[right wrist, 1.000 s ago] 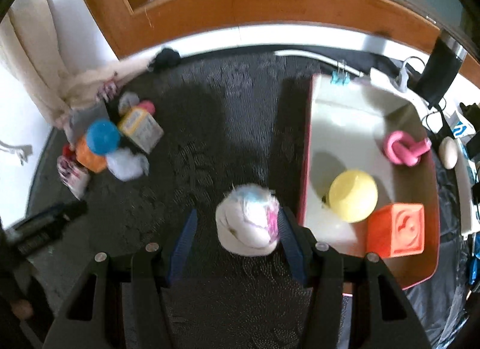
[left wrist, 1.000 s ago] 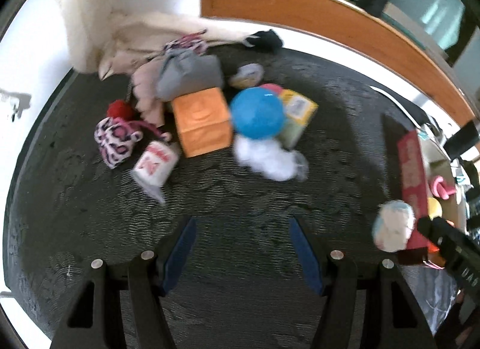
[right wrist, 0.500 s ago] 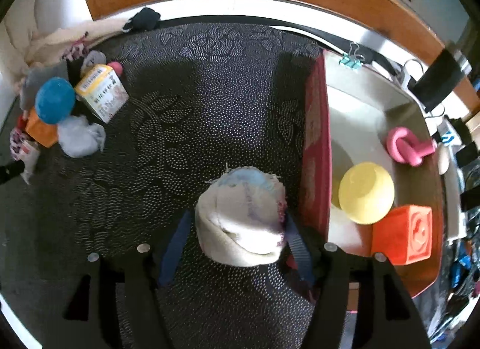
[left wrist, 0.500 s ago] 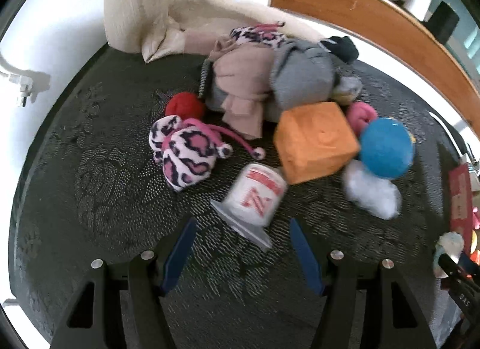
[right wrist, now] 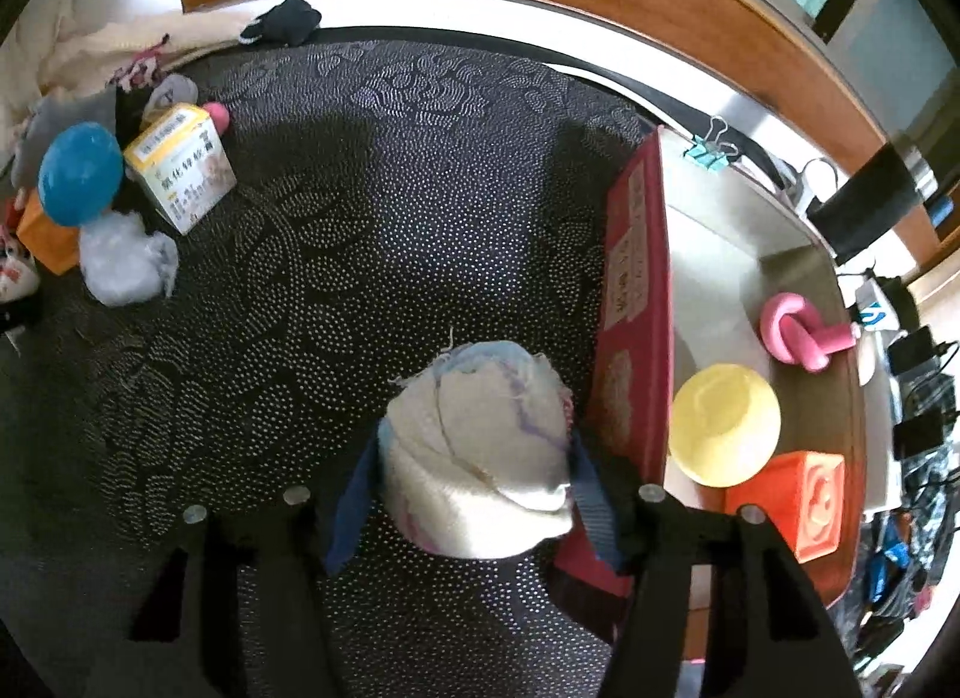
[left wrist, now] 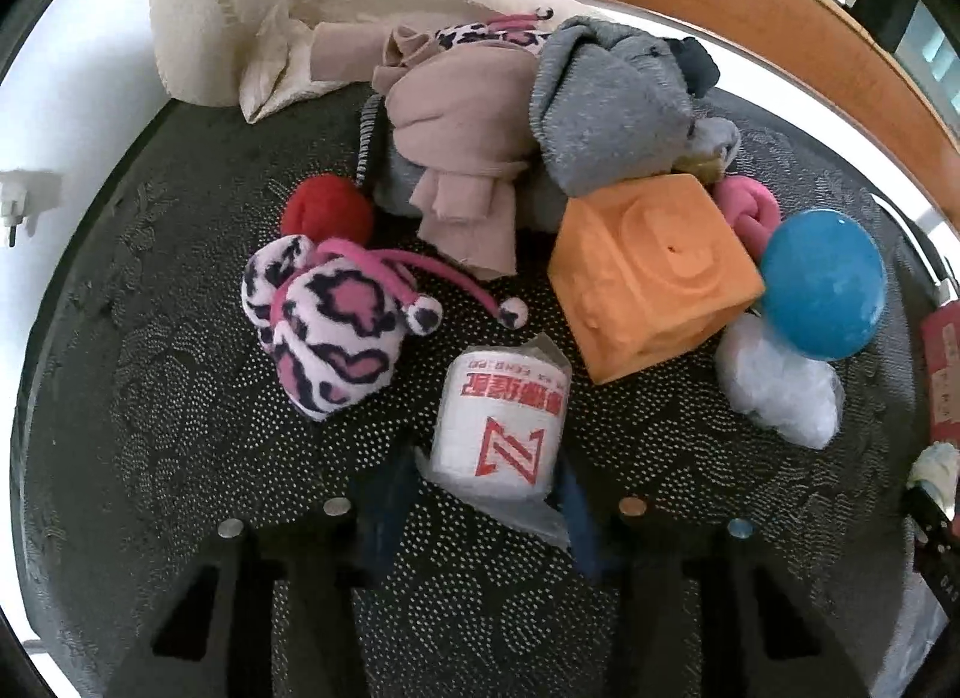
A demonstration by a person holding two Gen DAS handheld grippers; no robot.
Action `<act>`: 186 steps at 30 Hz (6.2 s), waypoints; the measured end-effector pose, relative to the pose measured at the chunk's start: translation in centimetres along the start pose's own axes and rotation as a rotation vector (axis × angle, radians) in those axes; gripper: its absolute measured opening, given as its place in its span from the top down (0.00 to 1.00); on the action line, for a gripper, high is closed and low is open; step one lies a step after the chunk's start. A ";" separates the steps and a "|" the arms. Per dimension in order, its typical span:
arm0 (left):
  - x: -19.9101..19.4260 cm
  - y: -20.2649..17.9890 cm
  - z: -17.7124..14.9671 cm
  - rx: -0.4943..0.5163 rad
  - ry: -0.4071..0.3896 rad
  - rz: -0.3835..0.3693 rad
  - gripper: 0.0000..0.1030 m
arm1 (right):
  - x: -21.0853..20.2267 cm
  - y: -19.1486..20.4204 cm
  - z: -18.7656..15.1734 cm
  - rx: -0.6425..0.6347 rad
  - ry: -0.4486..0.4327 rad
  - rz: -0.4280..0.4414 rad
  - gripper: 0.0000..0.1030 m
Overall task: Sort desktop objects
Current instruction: 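Grasp white Z-printed cup with left gripper while right holds plush ball, then release plush ball into tray with right gripper while left drops white cup in, then lift both grippers out of the tray and move back toward the pile, then grasp the yellow barcode box with right gripper while left grasps pink-leopard plush, then carry both to the tray, right releasing yellow box while left releases leopard plush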
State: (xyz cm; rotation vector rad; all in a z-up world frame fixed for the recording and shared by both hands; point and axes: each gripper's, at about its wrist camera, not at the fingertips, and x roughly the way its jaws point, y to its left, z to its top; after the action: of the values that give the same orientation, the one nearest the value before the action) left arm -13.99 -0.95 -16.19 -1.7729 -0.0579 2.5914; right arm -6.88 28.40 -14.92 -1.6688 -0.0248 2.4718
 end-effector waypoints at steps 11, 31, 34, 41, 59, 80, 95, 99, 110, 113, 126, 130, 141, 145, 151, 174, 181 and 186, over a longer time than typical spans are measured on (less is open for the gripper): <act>-4.0 -3.2 -1.1 0.025 -0.063 -0.026 0.59 | -4.4 -2.3 0.8 0.078 -0.112 0.121 0.39; -13.4 -24.6 -5.0 0.322 -0.134 -0.297 0.59 | -10.3 -17.6 0.4 0.298 -0.282 0.064 0.39; -14.3 -28.0 -5.7 0.373 -0.137 -0.336 0.59 | -10.7 -19.1 0.3 0.310 -0.297 0.067 0.39; -14.6 -33.5 -7.0 0.468 -0.120 -0.401 0.58 | -11.4 -21.3 0.8 0.319 -0.328 0.082 0.38; -13.0 -33.1 -6.4 0.402 -0.080 -0.381 0.32 | -10.2 -21.2 1.2 0.323 -0.296 0.133 0.31; -10.8 -16.3 -3.0 0.133 -0.085 -0.247 0.32 | -9.4 -9.4 4.0 0.191 -0.244 0.226 0.31; -5.5 5.3 0.3 -0.237 -0.058 -0.048 0.32 | -6.9 -0.1 6.0 0.127 -0.160 0.245 0.31; -3.8 8.1 1.2 -0.279 -0.044 -0.037 0.32 | -6.3 1.2 6.4 0.123 -0.142 0.231 0.31; 0.5 8.3 3.6 -0.296 0.007 -0.088 0.32 | -4.6 2.5 7.8 0.120 -0.106 0.196 0.31; 1.6 8.3 4.0 -0.300 0.020 -0.086 0.32 | -4.1 2.9 8.3 0.117 -0.098 0.199 0.31; 1.6 7.8 3.9 -0.276 -0.015 -0.066 0.43 | -1.7 6.3 11.0 0.100 -0.057 0.283 0.31; 0.4 7.2 3.0 -0.255 -0.029 -0.054 0.43 | -0.7 7.8 12.7 0.085 -0.049 0.315 0.31; -1.8 6.7 1.9 -0.241 -0.039 -0.054 0.43 | 4.0 11.1 14.4 0.055 0.075 0.349 0.31; -2.3 6.7 1.8 -0.238 -0.043 -0.055 0.43 | 3.9 10.9 13.6 0.035 0.077 0.347 0.36; -3.9 6.0 2.1 -0.196 -0.067 -0.062 0.43 | 2.0 8.5 12.2 0.061 0.036 0.351 0.39; -11.8 -9.2 -0.9 0.024 -0.157 -0.186 0.43 | -6.7 -12.5 5.8 0.334 -0.183 0.199 0.39; -14.1 -15.2 -2.6 0.110 -0.174 -0.238 0.43 | -7.2 -15.8 4.9 0.346 -0.205 0.194 0.38; -15.4 -19.8 -3.8 0.181 -0.181 -0.284 0.43 | -8.1 -17.8 4.6 0.353 -0.224 0.251 0.23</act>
State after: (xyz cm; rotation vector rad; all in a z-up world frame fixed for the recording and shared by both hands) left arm -5.25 18.57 -2.61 -1.3594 -0.0672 2.4562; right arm -5.99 45.21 -3.91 -1.3126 0.5917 2.6307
